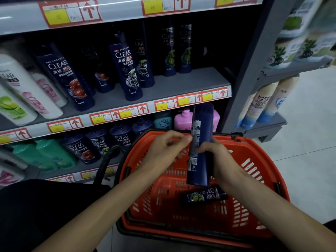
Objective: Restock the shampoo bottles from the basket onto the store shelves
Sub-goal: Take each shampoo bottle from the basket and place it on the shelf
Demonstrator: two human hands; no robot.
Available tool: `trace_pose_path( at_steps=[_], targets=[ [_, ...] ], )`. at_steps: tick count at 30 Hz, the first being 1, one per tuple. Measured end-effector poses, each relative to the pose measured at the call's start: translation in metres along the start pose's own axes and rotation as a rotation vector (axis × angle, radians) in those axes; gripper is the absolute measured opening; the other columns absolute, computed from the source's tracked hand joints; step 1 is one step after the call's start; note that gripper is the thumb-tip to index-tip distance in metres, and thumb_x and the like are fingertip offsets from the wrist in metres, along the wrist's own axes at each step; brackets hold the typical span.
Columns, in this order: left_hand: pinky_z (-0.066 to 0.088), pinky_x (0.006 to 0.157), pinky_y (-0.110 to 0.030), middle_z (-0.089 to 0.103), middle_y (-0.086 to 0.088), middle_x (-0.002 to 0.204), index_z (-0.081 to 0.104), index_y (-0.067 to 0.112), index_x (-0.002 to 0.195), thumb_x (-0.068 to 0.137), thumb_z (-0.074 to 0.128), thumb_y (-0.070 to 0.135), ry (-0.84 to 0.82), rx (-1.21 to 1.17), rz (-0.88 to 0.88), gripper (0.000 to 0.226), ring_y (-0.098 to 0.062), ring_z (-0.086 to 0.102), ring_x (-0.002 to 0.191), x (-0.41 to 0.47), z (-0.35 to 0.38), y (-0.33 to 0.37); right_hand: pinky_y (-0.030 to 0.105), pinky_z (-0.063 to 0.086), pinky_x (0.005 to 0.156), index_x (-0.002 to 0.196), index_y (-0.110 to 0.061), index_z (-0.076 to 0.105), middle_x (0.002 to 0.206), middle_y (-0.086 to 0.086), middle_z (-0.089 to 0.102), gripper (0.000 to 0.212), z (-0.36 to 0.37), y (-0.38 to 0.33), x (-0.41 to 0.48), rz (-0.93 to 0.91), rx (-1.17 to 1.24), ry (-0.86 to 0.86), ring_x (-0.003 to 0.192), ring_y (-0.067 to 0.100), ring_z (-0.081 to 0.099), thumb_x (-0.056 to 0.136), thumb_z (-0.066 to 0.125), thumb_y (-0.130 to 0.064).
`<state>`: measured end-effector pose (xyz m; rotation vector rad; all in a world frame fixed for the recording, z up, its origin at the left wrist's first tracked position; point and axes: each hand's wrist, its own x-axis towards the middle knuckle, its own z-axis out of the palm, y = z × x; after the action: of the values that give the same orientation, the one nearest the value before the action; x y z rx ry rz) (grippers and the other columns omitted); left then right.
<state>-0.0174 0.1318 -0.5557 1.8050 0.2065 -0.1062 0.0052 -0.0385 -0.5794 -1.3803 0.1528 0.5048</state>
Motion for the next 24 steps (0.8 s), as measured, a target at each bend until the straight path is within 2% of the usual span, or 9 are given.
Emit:
trace_pose_path(
  at_steps=[6,9,12,13,15,18,20,22,24],
  targets=[
    [0.062,0.084,-0.042,0.077,0.003,0.104,0.075,0.033,0.109,0.094,0.068,0.053,-0.027,-0.031,0.03,0.026,-0.016,0.074,0.098,0.009,0.008,0.016,0.037,0.053,0.077,0.118,-0.032,0.065,0.092,0.002,0.071,0.047,0.008,-0.014,-0.01,-0.186,-0.115,0.035,0.089,0.023,0.066,0.078,0.06,-0.009],
    [0.06,0.081,-0.033,0.078,0.007,0.106,0.077,0.032,0.109,0.094,0.068,0.053,-0.018,-0.032,0.047,0.028,-0.009,0.074,0.097,0.014,0.013,0.03,0.031,0.059,0.08,0.134,-0.046,0.052,0.104,-0.004,0.072,0.067,0.008,-0.019,-0.012,-0.339,-0.233,0.082,0.093,0.013,0.07,0.081,0.069,-0.009],
    [0.052,0.072,-0.022,0.08,0.004,0.102,0.075,0.028,0.114,0.093,0.072,0.047,-0.026,-0.065,0.062,0.029,-0.007,0.075,0.092,0.018,0.019,0.043,0.027,0.061,0.076,0.134,-0.069,0.031,0.099,-0.016,0.07,0.089,0.005,-0.023,-0.014,-0.48,-0.357,0.156,0.089,0.004,0.071,0.081,0.079,-0.014],
    [0.052,0.072,-0.022,0.08,0.002,0.101,0.075,0.027,0.116,0.091,0.074,0.045,-0.024,-0.078,0.06,0.031,-0.009,0.076,0.091,0.02,0.02,0.048,0.026,0.061,0.074,0.139,-0.068,0.027,0.098,-0.02,0.069,0.093,0.004,-0.025,-0.014,-0.51,-0.41,0.186,0.088,0.0,0.07,0.081,0.081,-0.02],
    [0.054,0.073,-0.024,0.08,0.0,0.1,0.073,0.024,0.121,0.088,0.08,0.04,-0.017,-0.1,0.054,0.037,-0.009,0.077,0.09,0.025,0.023,0.054,0.023,0.06,0.074,0.155,-0.052,0.019,0.097,-0.027,0.066,0.103,0.003,-0.029,-0.013,-0.564,-0.541,0.269,0.089,-0.006,0.068,0.079,0.084,-0.032],
    [0.054,0.066,-0.016,0.08,-0.001,0.099,0.073,0.02,0.122,0.089,0.08,0.027,-0.024,-0.14,0.094,0.035,-0.009,0.077,0.088,0.031,0.027,0.06,0.017,0.056,0.072,0.16,-0.038,0.013,0.092,-0.027,0.062,0.112,0.0,-0.035,-0.01,-0.629,-0.661,0.359,0.082,-0.007,0.066,0.076,0.087,-0.04],
    [0.058,0.073,-0.02,0.081,-0.001,0.101,0.072,0.019,0.124,0.092,0.077,0.022,-0.027,-0.172,0.126,0.032,-0.012,0.077,0.092,0.035,0.029,0.061,0.019,0.055,0.069,0.161,-0.034,0.012,0.093,-0.024,0.061,0.117,-0.001,-0.039,-0.008,-0.626,-0.688,0.409,0.079,-0.005,0.064,0.072,0.087,-0.049],
    [0.059,0.079,-0.026,0.081,-0.001,0.103,0.072,0.019,0.126,0.095,0.074,0.02,-0.01,-0.209,0.158,0.031,-0.016,0.077,0.096,0.04,0.03,0.061,0.026,0.058,0.072,0.159,-0.029,0.019,0.104,-0.016,0.065,0.116,-0.003,-0.044,-0.003,-0.613,-0.698,0.435,0.086,0.003,0.066,0.069,0.088,-0.054],
    [0.059,0.078,-0.028,0.08,-0.002,0.105,0.071,0.019,0.127,0.097,0.072,0.019,0.021,-0.249,0.184,0.03,-0.018,0.077,0.098,0.047,0.03,0.059,0.028,0.057,0.077,0.148,-0.023,0.037,0.11,-0.012,0.064,0.1,-0.004,-0.048,0.005,-0.592,-0.676,0.423,0.091,0.005,0.065,0.067,0.09,-0.05]
  ],
)
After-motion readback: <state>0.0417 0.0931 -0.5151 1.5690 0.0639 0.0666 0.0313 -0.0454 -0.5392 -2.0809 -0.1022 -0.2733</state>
